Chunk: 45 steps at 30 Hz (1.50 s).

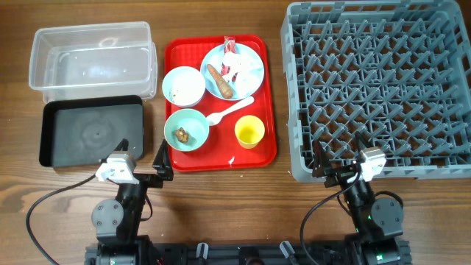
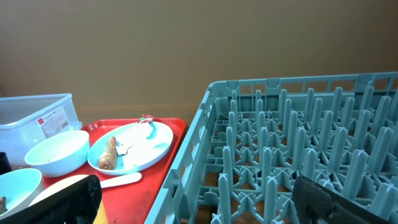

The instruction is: Sort waste into correct bins and load items into the dishwasher rack

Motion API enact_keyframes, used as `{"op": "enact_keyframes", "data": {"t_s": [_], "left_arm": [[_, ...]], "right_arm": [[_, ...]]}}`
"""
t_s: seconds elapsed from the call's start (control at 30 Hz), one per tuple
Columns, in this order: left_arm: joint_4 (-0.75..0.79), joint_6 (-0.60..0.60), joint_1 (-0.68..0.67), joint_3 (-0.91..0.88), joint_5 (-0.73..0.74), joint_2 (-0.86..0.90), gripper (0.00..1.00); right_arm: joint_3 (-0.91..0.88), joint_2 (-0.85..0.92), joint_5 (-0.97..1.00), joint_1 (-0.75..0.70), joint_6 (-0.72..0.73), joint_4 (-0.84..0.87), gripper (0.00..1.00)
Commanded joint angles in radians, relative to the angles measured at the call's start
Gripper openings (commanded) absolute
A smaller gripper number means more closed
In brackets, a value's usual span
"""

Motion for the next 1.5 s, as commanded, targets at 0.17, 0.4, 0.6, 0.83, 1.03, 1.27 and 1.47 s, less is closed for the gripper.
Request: {"op": "enact_keyframes", "data": {"t_s": [0.17, 0.4, 0.6, 0.83, 1.03, 1.27, 1.47], "left_arm": [[-0.003, 0.005, 0.009, -0.008, -0.051, -0.011, 1.0], [0.093, 0.003, 0.009, -0.008, 0.063, -0.011, 1.0], [0.27, -0.044, 0.009, 0.008, 0.061, -0.001, 1.0], [0.236, -0.039, 0.009, 0.192, 0.086, 0.215, 1.0], [0.167, -0.039, 0.008, 0.5, 0.175, 0.59, 1.0], [-0.079, 0.008, -0.03, 1.04, 0.204, 1.102, 1.0], [-0.48, 0.152, -0.135, 1.647, 0.211, 1.578, 1.0]], "right_arm": [[-0.001, 0.004, -0.02, -0.005, 0.023, 0.003, 1.0], [-0.001, 0.005, -0.021, -0.005, 0.022, 0.045, 1.0], [0.051, 0.007, -0.054, -0.005, 0.011, 0.109, 1.0], [0.266, 0.127, -0.054, -0.005, -0.058, 0.086, 1.0], [0.512, 0.364, -0.062, -0.005, -0.068, -0.04, 1.0], [0.824, 0.652, -0.062, -0.005, -0.094, -0.259, 1.0], [1.065, 0.832, -0.062, -0.005, -0.093, -0.494, 1.0]]}}
